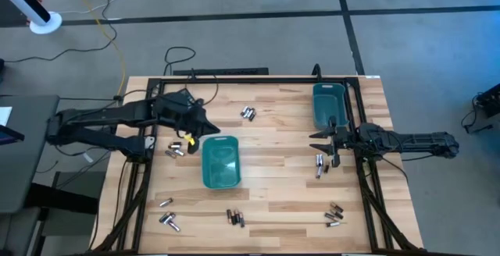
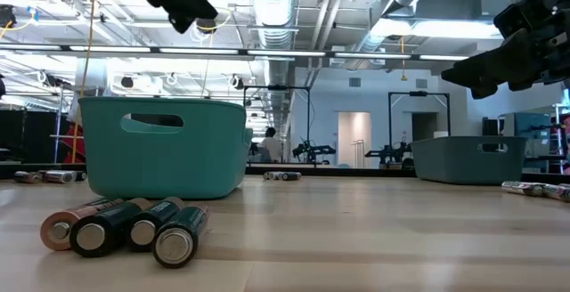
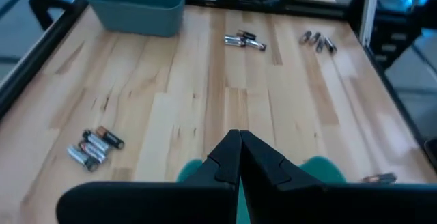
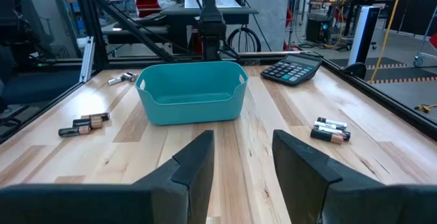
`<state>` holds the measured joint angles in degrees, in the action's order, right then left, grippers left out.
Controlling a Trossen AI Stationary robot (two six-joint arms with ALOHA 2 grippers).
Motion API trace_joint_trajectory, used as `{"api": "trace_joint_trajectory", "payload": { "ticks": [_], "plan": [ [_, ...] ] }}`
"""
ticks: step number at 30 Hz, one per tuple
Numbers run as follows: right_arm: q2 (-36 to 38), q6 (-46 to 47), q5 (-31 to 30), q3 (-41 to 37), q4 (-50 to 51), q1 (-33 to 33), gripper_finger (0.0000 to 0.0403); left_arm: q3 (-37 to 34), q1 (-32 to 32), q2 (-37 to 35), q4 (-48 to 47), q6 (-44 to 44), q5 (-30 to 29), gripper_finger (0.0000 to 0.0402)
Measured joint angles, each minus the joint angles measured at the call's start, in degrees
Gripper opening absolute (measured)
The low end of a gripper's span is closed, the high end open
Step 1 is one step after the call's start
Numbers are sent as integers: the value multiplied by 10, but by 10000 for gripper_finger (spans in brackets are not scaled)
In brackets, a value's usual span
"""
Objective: Sort batteries
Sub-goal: Adjust the blue bin
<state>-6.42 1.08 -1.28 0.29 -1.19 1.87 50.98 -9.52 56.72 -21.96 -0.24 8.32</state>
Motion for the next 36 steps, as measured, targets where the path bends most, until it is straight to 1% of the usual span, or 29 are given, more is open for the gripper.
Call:
{"api": "trace_joint_trajectory", "payload": {
  "ticks": [3,7,8,10,15,20,23,27,31,36],
  "plan": [
    [0,0,0,0,0,0,168,-1,4,-3,0,-52,-18,4],
    [0,0,0,0,0,0,168,-1,6,1,0,-97,-46,4],
    [0,-8,0,0,-1,0,168,-1,6,4,0,-108,-50,4],
    [0,-56,-1,0,-3,3,168,-1,6,9,-1,-122,-54,4],
    [0,-168,-1,0,-3,5,168,-1,6,15,-15,-113,-61,4],
    [0,-178,-1,0,-3,5,168,-1,7,15,-8,-117,-62,4],
    [0,-124,-1,0,-4,5,168,-1,16,15,0,-96,-72,4],
    [0,-41,-1,0,-6,5,168,-1,40,15,0,-57,-102,4],
    [1,-39,-2,0,-12,10,168,-1,52,15,0,-53,-108,4],
    [1,52,-2,4,-27,18,168,-1,61,15,0,-50,-108,4]
  ]
}}
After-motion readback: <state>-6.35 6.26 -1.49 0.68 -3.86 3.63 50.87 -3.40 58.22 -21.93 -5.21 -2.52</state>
